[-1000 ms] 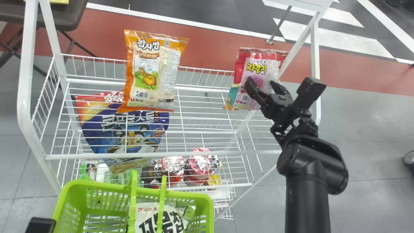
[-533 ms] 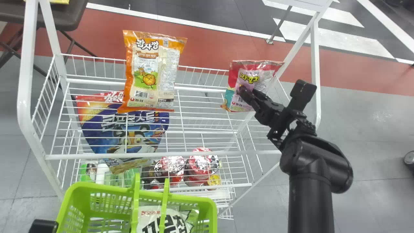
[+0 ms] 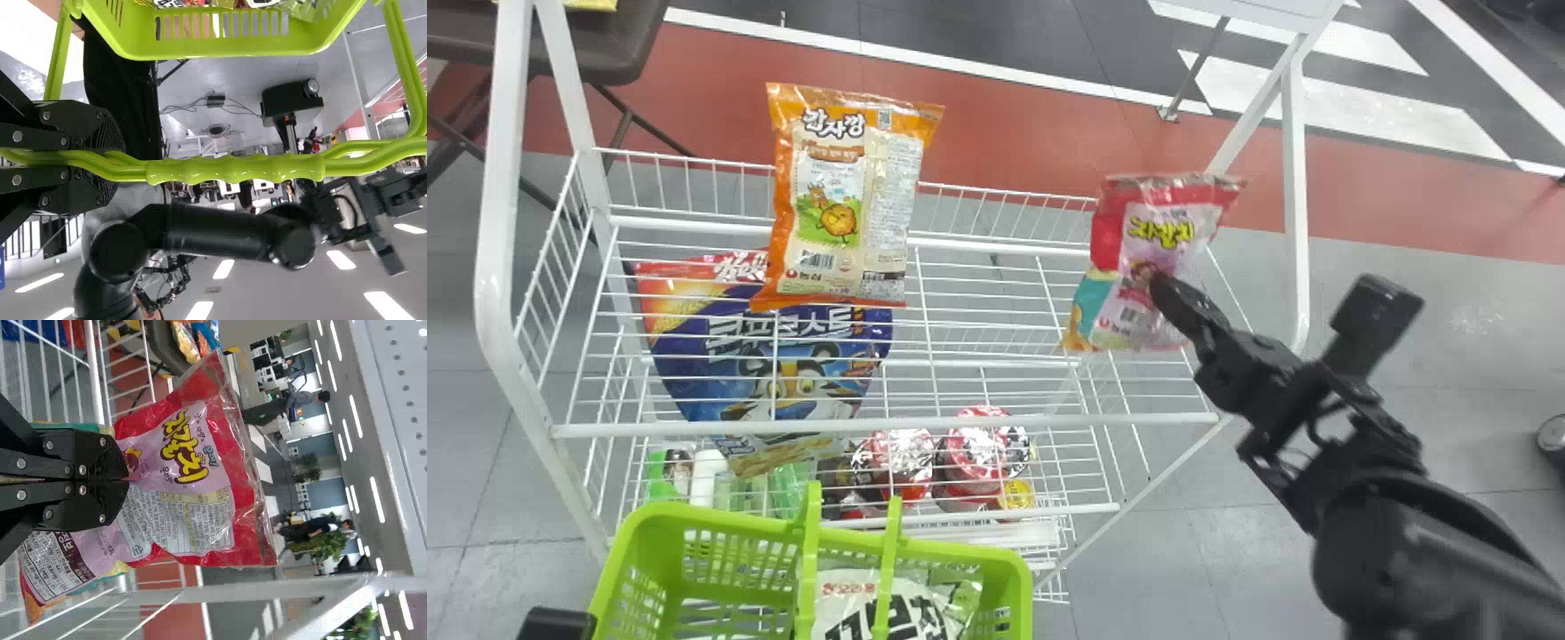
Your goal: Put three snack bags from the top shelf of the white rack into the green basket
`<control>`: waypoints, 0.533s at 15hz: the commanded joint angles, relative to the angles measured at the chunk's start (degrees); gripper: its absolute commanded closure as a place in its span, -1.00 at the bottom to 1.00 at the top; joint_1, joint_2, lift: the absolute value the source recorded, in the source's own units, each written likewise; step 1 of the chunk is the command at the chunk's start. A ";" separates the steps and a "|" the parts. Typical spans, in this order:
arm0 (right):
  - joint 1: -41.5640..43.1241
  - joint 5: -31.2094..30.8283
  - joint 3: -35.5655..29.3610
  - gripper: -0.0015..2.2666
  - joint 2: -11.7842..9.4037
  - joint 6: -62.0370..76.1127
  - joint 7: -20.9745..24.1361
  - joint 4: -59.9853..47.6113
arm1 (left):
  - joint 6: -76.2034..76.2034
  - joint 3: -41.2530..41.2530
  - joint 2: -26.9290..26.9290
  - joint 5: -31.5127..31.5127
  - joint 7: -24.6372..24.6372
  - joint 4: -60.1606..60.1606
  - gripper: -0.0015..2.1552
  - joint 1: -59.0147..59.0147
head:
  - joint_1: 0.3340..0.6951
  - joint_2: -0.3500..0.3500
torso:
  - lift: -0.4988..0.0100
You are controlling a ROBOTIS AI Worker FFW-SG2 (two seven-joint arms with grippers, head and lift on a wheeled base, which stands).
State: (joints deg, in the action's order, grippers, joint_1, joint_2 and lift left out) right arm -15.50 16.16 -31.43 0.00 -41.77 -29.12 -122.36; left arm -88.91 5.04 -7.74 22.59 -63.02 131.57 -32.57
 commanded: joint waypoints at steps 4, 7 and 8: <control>-17.02 16.53 -6.54 0.94 0.05 -14.62 -1.64 -17.38 | 0.00 0.05 0.36 -0.01 0.44 0.00 0.97 0.32 | 1.00 -1.00 | 0.96; -20.71 20.84 -8.91 0.94 0.05 -30.44 -7.44 -22.39 | 0.70 -0.30 0.45 -0.01 1.05 0.00 0.97 -0.38 | 1.00 -1.00 | 0.96; -20.98 21.98 -8.74 0.94 0.05 -34.13 -8.50 -22.48 | 1.76 -0.65 0.53 -0.01 1.23 0.00 0.97 -1.35 | 1.00 -1.00 | 0.96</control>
State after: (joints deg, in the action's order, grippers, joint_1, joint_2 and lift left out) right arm -35.77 36.41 -40.03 0.00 -69.03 -36.71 -143.98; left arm -88.29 4.81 -7.33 22.59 -61.90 131.56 -32.83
